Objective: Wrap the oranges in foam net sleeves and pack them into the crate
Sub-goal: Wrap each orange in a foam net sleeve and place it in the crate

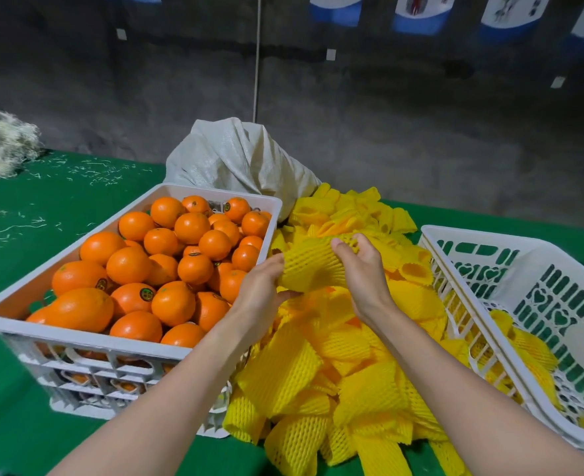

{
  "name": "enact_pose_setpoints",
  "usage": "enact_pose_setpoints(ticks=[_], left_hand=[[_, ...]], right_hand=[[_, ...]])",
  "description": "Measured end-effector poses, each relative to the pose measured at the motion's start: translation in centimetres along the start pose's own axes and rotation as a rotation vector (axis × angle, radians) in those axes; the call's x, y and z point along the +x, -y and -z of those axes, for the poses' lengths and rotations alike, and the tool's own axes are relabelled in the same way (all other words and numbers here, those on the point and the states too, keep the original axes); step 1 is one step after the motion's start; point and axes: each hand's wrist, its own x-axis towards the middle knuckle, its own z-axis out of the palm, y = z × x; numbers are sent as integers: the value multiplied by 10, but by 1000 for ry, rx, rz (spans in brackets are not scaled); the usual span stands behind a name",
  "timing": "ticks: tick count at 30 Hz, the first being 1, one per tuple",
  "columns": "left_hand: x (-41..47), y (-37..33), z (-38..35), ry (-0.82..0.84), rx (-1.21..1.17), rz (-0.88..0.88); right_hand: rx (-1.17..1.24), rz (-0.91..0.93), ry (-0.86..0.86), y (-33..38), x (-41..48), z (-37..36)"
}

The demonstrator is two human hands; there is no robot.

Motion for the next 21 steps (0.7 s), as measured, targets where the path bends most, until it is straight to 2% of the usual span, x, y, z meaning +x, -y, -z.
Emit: enact_pose_setpoints(ticks=[2,4,7,9,12,16,19,21], left_hand=[[3,-2,1,44,-42,21],[5,-4,6,161,-99,31],[5,-10,8,201,-26,57],[6,-16,6,97,70,24],[14,-17,15,-144,126,47],[21,-16,39,-110,214,53],[35,-24,66,-310,159,0],[46,-21,85,-374,456,-34]], right_hand=[[-39,58,-20,-3,-1,-3],[-10,-5,8,-5,-3,-5],[15,-75,165,-8,-3,-7],[-6,-78,210,-8,-3,-6],[-79,7,80,-4,3,2],[-107,49,73,-1,5,5],[-123,75,131,-2,4,3],[-125,54,155,-4,4,2]])
